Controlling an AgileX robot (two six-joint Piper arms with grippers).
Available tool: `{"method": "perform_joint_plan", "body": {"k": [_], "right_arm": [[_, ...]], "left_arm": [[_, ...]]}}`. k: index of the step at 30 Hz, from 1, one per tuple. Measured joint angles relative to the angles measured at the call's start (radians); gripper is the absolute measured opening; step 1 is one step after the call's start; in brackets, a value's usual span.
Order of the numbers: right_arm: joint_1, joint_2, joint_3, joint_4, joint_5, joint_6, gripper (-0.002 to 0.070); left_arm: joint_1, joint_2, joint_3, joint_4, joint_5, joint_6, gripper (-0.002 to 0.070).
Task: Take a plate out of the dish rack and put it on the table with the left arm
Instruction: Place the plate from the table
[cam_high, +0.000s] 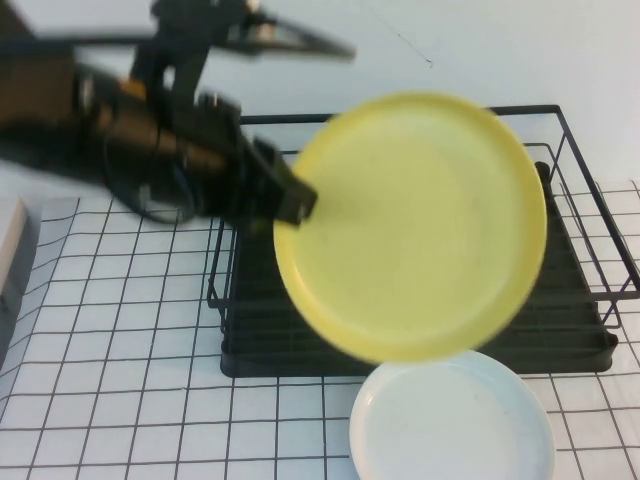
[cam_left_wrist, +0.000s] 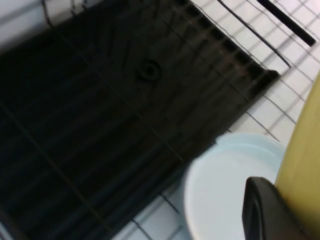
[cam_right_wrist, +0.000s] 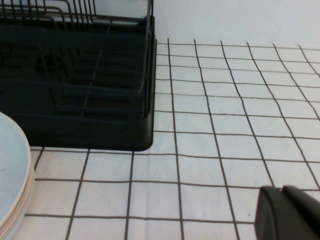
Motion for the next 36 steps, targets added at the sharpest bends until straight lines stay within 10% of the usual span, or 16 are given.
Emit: {"method": "perform_joint_plan", "body": {"k": [12, 36], "right_arm": [[0.000, 0.000, 0.000, 0.000, 0.000, 0.000, -0.0003], [0.000, 0.000, 0.000, 0.000, 0.000, 0.000, -0.0003]], "left_arm": [[0.000, -0.093, 0.551, -0.567, -0.190, 0.251, 0.0045], [-0.126, 0.235, 0.616, -0.776, -0.371, 0.290, 0.0042]]}}
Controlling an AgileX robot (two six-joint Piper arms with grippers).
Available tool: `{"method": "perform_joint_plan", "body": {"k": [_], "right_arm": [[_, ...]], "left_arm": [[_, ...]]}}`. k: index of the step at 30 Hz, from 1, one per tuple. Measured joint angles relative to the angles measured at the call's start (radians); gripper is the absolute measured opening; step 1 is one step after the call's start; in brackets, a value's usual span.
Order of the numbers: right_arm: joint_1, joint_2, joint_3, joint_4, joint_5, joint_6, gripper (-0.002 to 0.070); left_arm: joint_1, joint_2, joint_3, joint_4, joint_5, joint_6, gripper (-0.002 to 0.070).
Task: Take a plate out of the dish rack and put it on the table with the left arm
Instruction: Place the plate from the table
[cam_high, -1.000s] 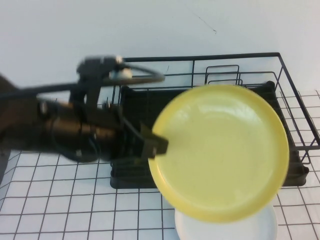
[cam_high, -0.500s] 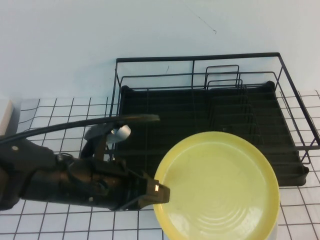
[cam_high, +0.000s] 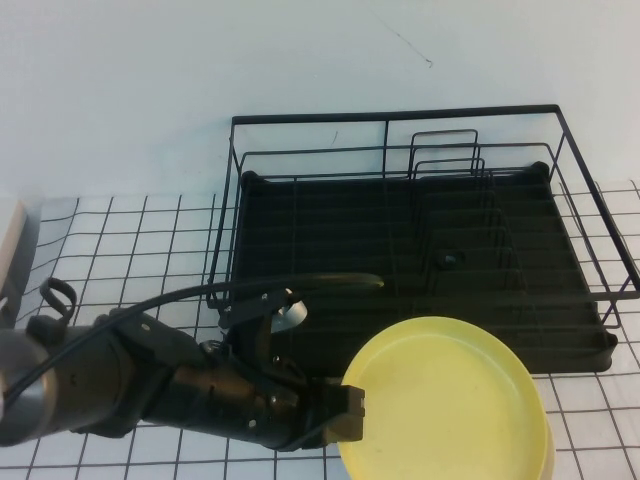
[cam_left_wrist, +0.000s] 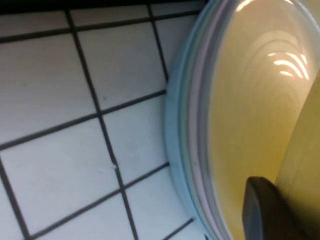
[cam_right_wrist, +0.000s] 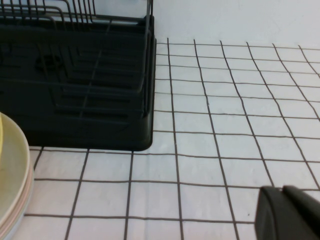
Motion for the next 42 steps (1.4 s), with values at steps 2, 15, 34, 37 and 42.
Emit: {"method": "perform_joint_plan", "body": {"k": [2, 15, 34, 37, 42], "right_arm": [[0.000, 0.000, 0.000, 0.000, 0.000, 0.000, -0.0003], [0.000, 0.000, 0.000, 0.000, 0.000, 0.000, -0.0003], [0.000, 0.000, 0.000, 0.000, 0.000, 0.000, -0.0003], [0.000, 0.000, 0.000, 0.000, 0.000, 0.000, -0.0003], [0.000, 0.000, 0.000, 0.000, 0.000, 0.000, -0.0003]], "left_arm": [[-0.001, 0.012, 0.000, -0.012, -0.012, 0.015, 0.0042], [-0.025, 0.018, -0.052, -0.030, 0.000, 0.136, 0.0407], [-0.025, -0.031, -0.057, 0.221, 0.019, 0.099, 0.0381], [-0.025, -0.031, -0.057, 0.235, 0.008, 0.099, 0.0564], [-0.025, -0.044, -0.057, 0.242, -0.023, 0.099, 0.0589]]}}
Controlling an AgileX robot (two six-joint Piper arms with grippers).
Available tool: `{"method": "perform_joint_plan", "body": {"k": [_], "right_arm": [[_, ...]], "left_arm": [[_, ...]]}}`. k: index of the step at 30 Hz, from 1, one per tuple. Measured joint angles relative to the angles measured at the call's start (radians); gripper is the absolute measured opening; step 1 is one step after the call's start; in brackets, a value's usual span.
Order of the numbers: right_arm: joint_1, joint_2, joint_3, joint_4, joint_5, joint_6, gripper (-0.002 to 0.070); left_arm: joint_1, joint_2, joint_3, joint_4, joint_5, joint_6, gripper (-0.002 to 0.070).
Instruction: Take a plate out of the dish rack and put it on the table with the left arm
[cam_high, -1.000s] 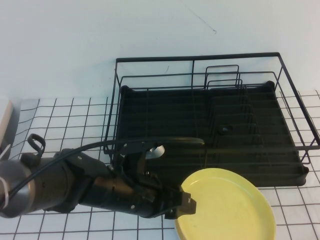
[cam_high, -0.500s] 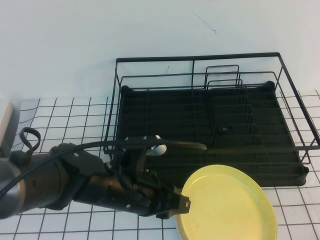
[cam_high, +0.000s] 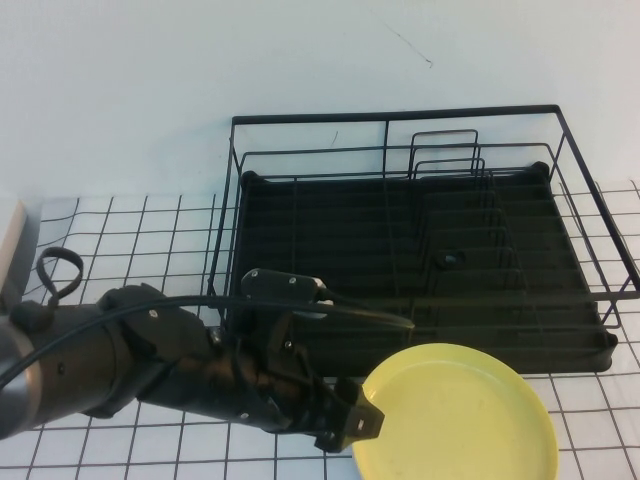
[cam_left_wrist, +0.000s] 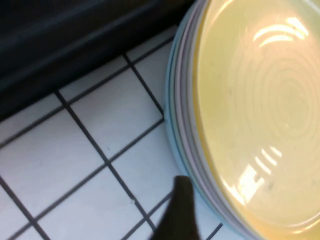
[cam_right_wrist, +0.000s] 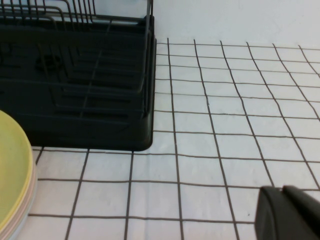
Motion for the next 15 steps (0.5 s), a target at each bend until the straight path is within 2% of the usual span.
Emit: {"method": "perform_joint_plan", "body": {"k": [6, 10, 12, 15], "right_arm": [[0.000, 0.000, 0.000, 0.000, 0.000, 0.000, -0.0003], [0.000, 0.000, 0.000, 0.000, 0.000, 0.000, -0.0003], [0.000, 0.000, 0.000, 0.000, 0.000, 0.000, -0.0003], [0.000, 0.000, 0.000, 0.000, 0.000, 0.000, -0.0003]], "left_arm": [[0.000, -0.088, 0.000, 0.070, -0.002, 0.000, 0.0318], [0.000, -0.177, 0.000, 0.105, 0.000, 0.000, 0.0114], [0.000, -0.235, 0.000, 0.110, -0.010, 0.007, 0.0053], [0.000, -0.328, 0.000, 0.124, -0.053, 0.033, 0.0015]]}}
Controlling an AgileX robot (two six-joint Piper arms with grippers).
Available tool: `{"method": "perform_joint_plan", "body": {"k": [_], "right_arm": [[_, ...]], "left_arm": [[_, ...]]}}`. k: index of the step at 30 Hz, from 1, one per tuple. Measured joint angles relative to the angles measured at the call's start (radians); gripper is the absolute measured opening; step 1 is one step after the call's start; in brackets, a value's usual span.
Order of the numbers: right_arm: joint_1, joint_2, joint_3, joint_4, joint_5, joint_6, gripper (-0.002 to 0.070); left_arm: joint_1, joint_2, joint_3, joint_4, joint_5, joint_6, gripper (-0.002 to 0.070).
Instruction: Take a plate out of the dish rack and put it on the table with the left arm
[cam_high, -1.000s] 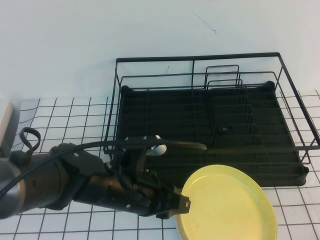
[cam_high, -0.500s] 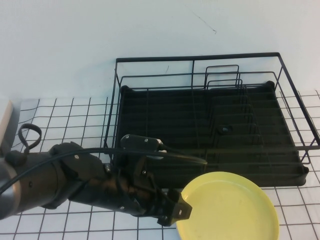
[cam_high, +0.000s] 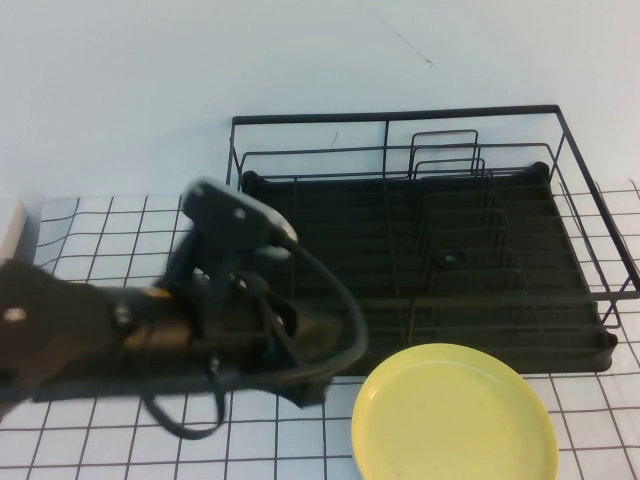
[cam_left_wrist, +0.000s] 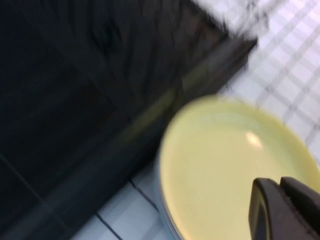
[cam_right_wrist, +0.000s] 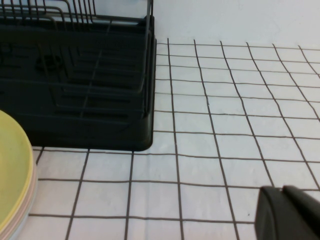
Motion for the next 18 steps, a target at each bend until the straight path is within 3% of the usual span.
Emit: {"method": "perform_joint_plan", "body": {"k": [8, 13, 18], "right_arm": [[0.000, 0.000, 0.000, 0.000, 0.000, 0.000, -0.0003], [0.000, 0.000, 0.000, 0.000, 0.000, 0.000, -0.0003], [0.000, 0.000, 0.000, 0.000, 0.000, 0.000, -0.0003]], "left_arm": [[0.000, -0.194, 0.000, -0.013, -0.111, 0.026, 0.0001], [0.000, -0.210, 0.000, -0.071, -0.118, 0.028, 0.0000], [0.001, -0.246, 0.017, -0.038, -0.157, 0.060, -0.0001]]}}
